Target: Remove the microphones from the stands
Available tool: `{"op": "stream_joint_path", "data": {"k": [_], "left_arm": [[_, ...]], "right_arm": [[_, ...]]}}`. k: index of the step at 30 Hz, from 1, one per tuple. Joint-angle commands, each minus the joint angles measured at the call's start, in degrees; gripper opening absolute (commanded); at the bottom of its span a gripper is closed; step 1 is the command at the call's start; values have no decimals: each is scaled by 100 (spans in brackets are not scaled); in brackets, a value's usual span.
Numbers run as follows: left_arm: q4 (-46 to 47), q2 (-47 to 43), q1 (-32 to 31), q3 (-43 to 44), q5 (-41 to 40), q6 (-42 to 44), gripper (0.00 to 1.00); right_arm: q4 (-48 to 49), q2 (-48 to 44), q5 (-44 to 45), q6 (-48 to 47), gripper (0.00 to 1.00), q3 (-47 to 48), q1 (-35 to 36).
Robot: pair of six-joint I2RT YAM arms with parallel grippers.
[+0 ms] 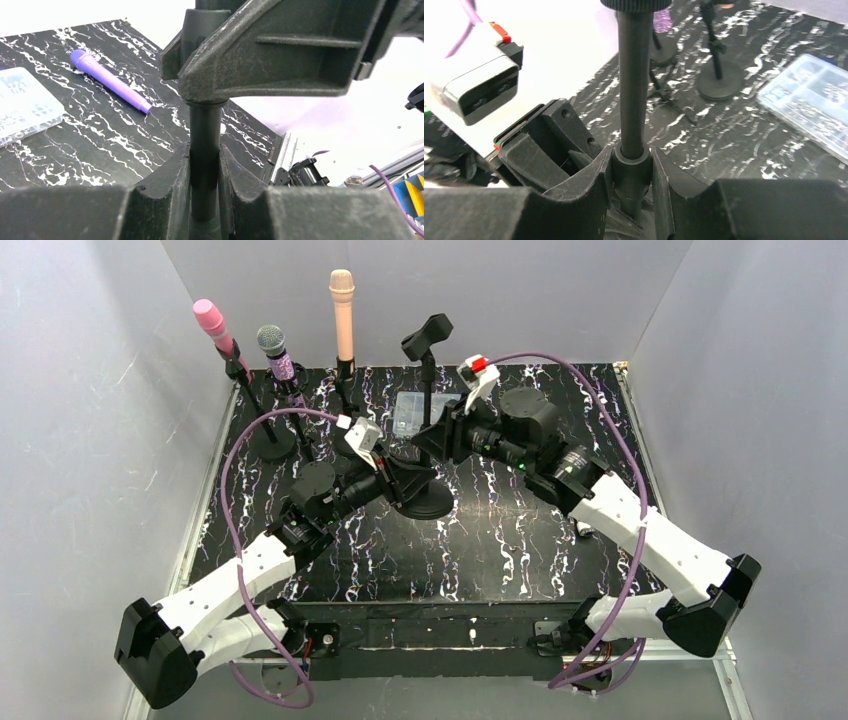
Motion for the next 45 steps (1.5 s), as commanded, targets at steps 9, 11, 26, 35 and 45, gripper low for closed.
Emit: {"op": "stream_joint_path", "data": {"k": [9,11,26,35,45], "left_arm": [[-55,-413,-11,471,617,-293,0],[-124,-399,-14,515,696,-294,0],[-938,641,-27,971,732,-43,60],[-766,1010,-49,1144,322,47,48],[-557,1148,-75,1111,36,-351,0]], "right_arm": [[2788,-267,-3635,992,1,-652,-1556],[2969,-249,-3688,1129,1,-715,-1616],[1351,-218,-1762,907,1,-12,-1278],[862,-60,-943,806,1,203,-826],[420,-50,302,314,1,368,-342]]}}
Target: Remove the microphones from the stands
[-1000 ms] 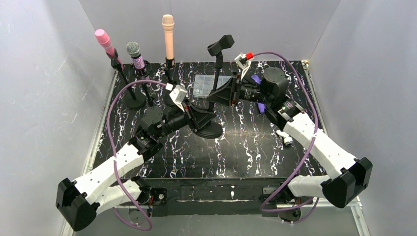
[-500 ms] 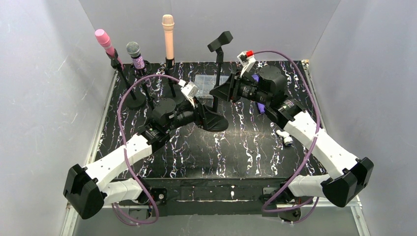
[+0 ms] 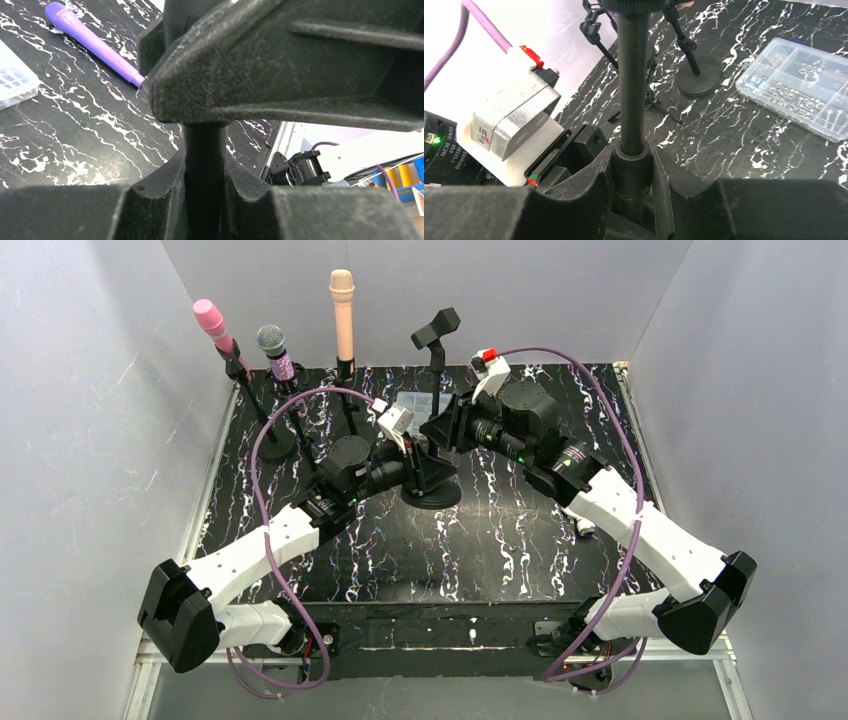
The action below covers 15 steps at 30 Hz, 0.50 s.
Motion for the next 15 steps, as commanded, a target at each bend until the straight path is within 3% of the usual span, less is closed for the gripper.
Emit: {"op": "stream_joint_path", "data": {"k": [1,4,7,10,15], "left_arm": [[149,-143,21,93,-187,-249,0],[165,-339,27,18,14,-416,0],[232,-574,21,-27,186,-592,0],[334,-849,25,-79,308,-740,0],[360,-1064,21,30,769,-857,0]], "right_arm": [[196,-118,469,-446,1,498,74],[335,-158,-242,-748,1,463,-195],[958,-237,-1671,-530,1,198,-797],[2249,-239,-3284,239,1,-246,-1387],[4204,-46,-4712,1466,1,-704,-1559]]}}
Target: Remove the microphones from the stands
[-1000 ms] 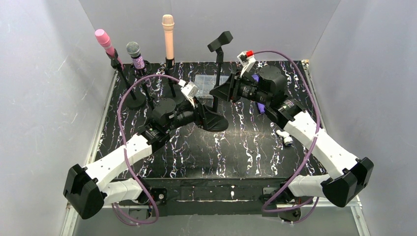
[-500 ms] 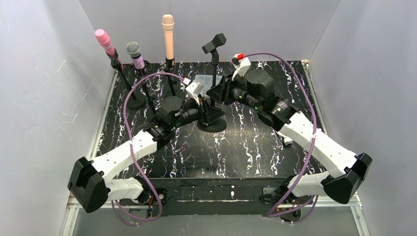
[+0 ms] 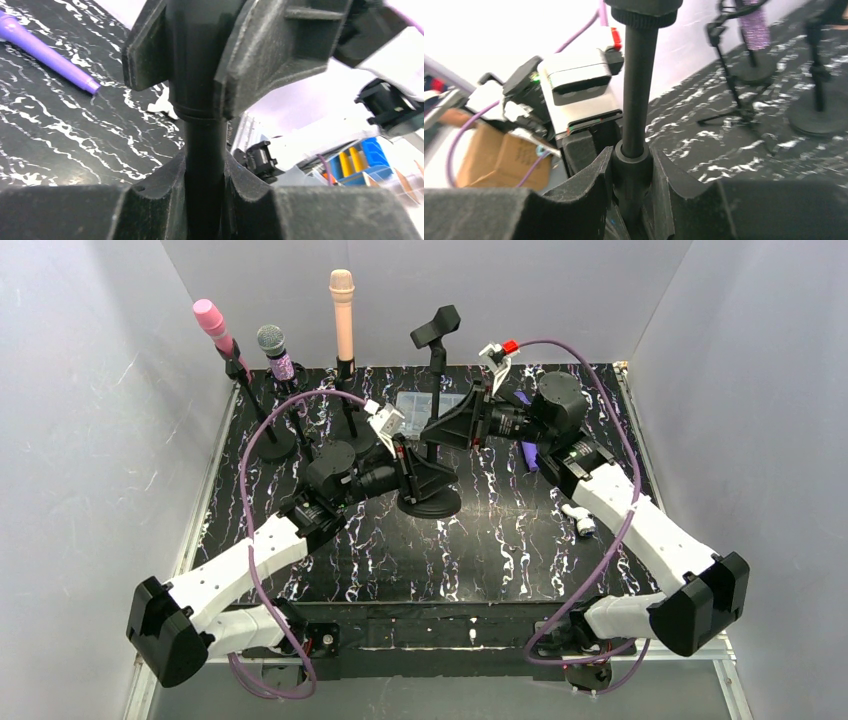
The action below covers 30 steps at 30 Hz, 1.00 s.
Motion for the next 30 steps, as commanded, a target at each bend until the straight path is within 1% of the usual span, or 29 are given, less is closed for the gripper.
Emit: {"op": "stream_joint_path", "data": {"k": [1,3,4,5,6,8,10,11,13,14,16,19,22,25,28,30], "left_arm": [[256,-616,77,106,417,-319,0],[250,-638,75,132,524,-328,0],[254,-659,77,129,541,-316,0],[252,-676,78,114,523,-303,0],[251,-691,81,90,450,-279,0],[200,-717,78,36,197,-202,0],[-21,-725,80,21,-255,-53,0],[-131,-729,75,14,-456,48,0],[-304,-732,28,-6,-882,311,0],[-353,-725,3,4,-1028,468,0],[-465,-655,-70,84,-1193,765,0],[-643,-499,-168,249,-1468,1086,0],[-700,-388,-242,343,-1657,1318,0],[-701,-292,-282,430,-1667,1408,0],[-701,-218,-335,490,-1701,1453,0],[-696,-199,-367,504,-1771,1479,0]], "right_arm": [[2742,-2,-1337,1102,1,-175,-424],[3280,62,-1567,1451,1,-285,-432],[3373,68,-1583,1513,5,-307,-433],[3264,69,-1544,1463,15,-292,-433],[2991,57,-1478,1303,26,-233,-433],[1874,-13,-1057,649,53,18,-429],[719,-145,-383,62,81,284,-384],[374,-217,-55,-59,88,346,-336],[-104,-359,679,-142,95,414,-169],[-390,-421,1119,-170,97,449,-29],[-974,-493,2058,-254,96,522,339],[-1459,-539,3186,-426,88,601,930],[-1797,-474,4096,-592,85,841,1371],[-2294,-270,4720,-696,77,1128,1584],[-2445,-115,4983,-709,69,1291,1704],[-2507,-61,5253,-731,66,1345,1819]]}}
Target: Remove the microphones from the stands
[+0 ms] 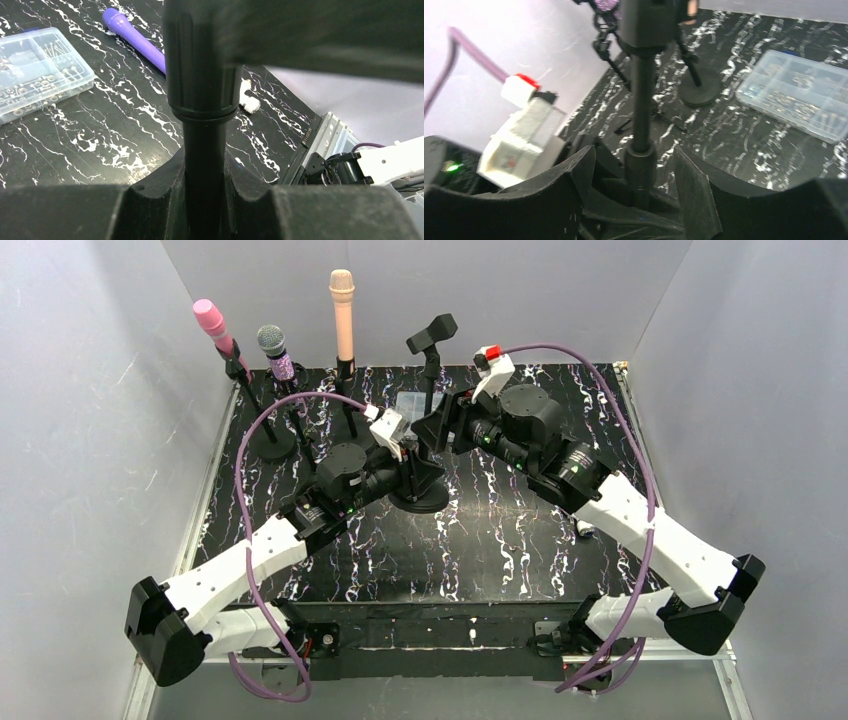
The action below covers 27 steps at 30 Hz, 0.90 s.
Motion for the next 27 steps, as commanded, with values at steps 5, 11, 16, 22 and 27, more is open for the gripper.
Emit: {"op": "stream_joint_path", "data": {"k": [5,11,16,22,27], "left_arm": [[379,-34,-132,441,-269,288,0],[355,28,-152,440,-207,294,0],[183,-145,-154,338,-54,203,0],[106,-501,-156,318,373,-18,0],[114,-746,-152,348,845,-194,0]], "right_arm": [[-295,141,1166,-236,61,343,279],[-231,212,1273,-303,32,355,377],[-291,151,1045,-857,18,429,335],[268,-172,-976,-1159,16,5,-371],[1301,-391,-3242,-795,16,-577,-1344]]}}
